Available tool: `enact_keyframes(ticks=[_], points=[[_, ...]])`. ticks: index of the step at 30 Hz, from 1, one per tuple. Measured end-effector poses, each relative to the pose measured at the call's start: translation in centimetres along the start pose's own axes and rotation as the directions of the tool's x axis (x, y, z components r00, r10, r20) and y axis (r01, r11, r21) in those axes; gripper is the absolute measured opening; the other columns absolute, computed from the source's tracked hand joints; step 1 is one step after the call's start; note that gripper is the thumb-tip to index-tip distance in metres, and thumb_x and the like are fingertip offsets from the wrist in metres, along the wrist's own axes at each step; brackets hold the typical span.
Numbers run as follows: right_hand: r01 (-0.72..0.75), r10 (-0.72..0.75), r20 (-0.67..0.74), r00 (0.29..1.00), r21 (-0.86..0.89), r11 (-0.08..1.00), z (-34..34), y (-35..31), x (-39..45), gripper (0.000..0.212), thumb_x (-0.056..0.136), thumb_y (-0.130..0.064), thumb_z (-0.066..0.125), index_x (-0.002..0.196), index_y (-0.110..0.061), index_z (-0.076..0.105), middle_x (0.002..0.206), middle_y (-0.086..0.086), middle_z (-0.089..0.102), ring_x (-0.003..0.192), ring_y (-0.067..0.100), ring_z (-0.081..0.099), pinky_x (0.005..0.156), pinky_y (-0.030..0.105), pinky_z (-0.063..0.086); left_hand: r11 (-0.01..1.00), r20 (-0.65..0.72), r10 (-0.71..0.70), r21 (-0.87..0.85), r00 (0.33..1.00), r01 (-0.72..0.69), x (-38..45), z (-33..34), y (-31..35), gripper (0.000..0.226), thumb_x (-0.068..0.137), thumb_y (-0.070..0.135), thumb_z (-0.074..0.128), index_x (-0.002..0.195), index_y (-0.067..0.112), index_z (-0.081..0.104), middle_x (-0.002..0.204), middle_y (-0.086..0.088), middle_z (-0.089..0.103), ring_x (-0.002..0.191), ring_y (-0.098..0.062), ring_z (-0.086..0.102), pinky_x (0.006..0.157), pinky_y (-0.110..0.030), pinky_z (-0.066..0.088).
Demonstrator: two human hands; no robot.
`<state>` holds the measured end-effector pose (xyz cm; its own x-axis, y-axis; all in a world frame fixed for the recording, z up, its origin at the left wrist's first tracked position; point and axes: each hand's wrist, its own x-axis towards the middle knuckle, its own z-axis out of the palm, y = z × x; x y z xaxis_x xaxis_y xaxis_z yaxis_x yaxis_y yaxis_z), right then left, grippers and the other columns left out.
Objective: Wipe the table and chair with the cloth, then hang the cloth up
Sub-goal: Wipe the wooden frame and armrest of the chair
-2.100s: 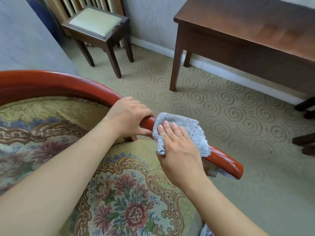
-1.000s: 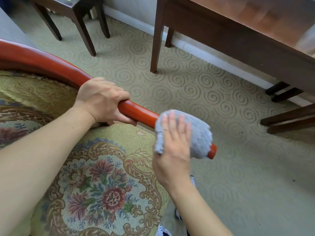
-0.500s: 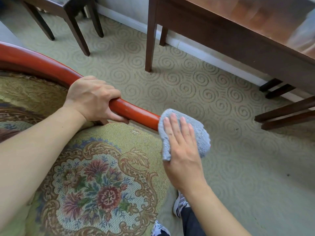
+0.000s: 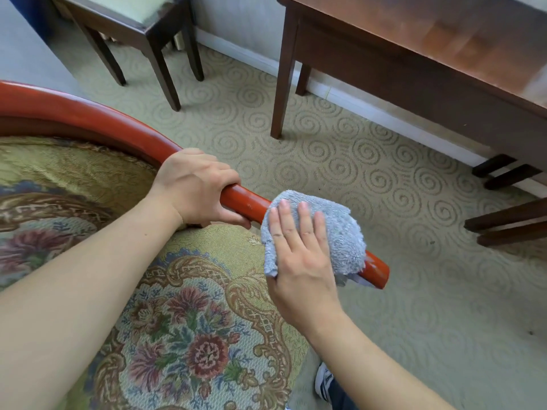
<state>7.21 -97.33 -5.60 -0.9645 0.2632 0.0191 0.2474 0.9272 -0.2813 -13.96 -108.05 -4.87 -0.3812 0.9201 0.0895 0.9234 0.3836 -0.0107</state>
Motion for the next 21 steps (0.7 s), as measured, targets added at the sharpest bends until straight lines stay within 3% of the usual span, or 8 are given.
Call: enact_keyframes(ticks=[3,5,7,10,14,18,21], points=[[0.092,-0.09,0.063,0.994,-0.024,0.995,0.6,-2.2,3.1,0.074,0.087,-0.023,0.055,0.153,-0.002,0.03,0.161,0.015,0.026,0.15,0.042,0.018,0.121,0.056,0.011,0.996,0.049,0.045,-0.085,0.998,-0.041,-0.3,-1.0,-0.7,0.068,0.067,0.067,0.058,0.112,0.019,0.074,0.106,0.002,0.076,0.106,-0.022,0.07,0.092,-0.035,0.05],[0.128,-0.125,0.091,0.988,-0.02,0.992,1.0,-3.3,4.9,0.072,0.095,-0.027,0.045,0.157,-0.004,0.017,0.165,0.014,0.013,0.152,0.039,0.007,0.122,0.053,0.001,0.994,0.078,0.074,-0.085,0.994,-0.068,-0.8,-1.6,-1.5,0.065,0.067,0.047,0.072,0.123,0.013,0.07,0.12,-0.002,0.073,0.125,-0.024,0.061,0.107,-0.038,0.046],[0.135,-0.132,0.117,0.984,-0.018,0.991,1.1,-3.8,6.1,0.072,0.097,-0.028,0.04,0.158,-0.007,0.008,0.166,0.012,0.004,0.153,0.035,0.001,0.122,0.049,-0.005,0.999,0.083,0.034,-0.009,0.996,-0.034,-1.3,-2.3,-2.7,0.068,0.068,0.044,0.08,0.127,0.013,0.067,0.126,-0.003,0.07,0.132,-0.026,0.055,0.112,-0.04,0.04],[0.151,-0.153,0.146,0.977,0.024,0.988,0.7,-3.4,6.6,0.072,0.1,-0.029,0.038,0.159,-0.011,0.001,0.167,0.008,-0.001,0.154,0.027,-0.004,0.123,0.041,-0.01,0.995,0.061,-0.091,0.055,0.994,0.088,-2.2,-3.6,-4.6,0.078,0.066,0.065,0.08,0.125,0.015,0.068,0.123,-0.005,0.071,0.129,-0.027,0.058,0.111,-0.044,0.041],[0.13,-0.153,0.184,0.971,0.128,0.983,-0.4,-2.0,4.5,0.071,0.095,-0.029,0.038,0.159,-0.014,0.011,0.166,0.003,0.004,0.154,0.023,-0.004,0.123,0.034,-0.012,0.979,0.034,-0.157,0.134,0.987,0.151,-2.8,-5.3,-7.0,0.083,0.063,0.082,0.069,0.118,0.02,0.072,0.117,-0.002,0.074,0.124,-0.026,0.061,0.107,-0.045,0.042],[0.117,-0.134,0.139,0.981,0.126,0.985,-1.0,-1.8,1.9,0.073,0.081,-0.03,0.036,0.15,-0.005,0.039,0.158,0.01,0.032,0.149,0.033,0.023,0.121,0.043,0.011,0.946,0.011,-0.217,0.249,0.976,0.208,-3.2,-6.5,-9.2,0.088,0.063,0.092,0.048,0.106,0.02,0.075,0.099,-0.003,0.076,0.096,-0.03,0.069,0.084,-0.043,0.049],[0.108,-0.134,0.117,0.984,0.211,0.972,-0.6,-2.6,3.4,0.075,0.08,-0.029,0.031,0.151,-0.005,0.036,0.159,0.009,0.029,0.15,0.032,0.02,0.121,0.04,0.004,0.943,0.036,-0.22,0.263,0.975,0.203,-3.0,-6.6,-9.6,0.082,0.06,0.091,0.052,0.096,0.02,0.073,0.09,-0.003,0.074,0.081,-0.03,0.067,0.074,-0.039,0.044]])
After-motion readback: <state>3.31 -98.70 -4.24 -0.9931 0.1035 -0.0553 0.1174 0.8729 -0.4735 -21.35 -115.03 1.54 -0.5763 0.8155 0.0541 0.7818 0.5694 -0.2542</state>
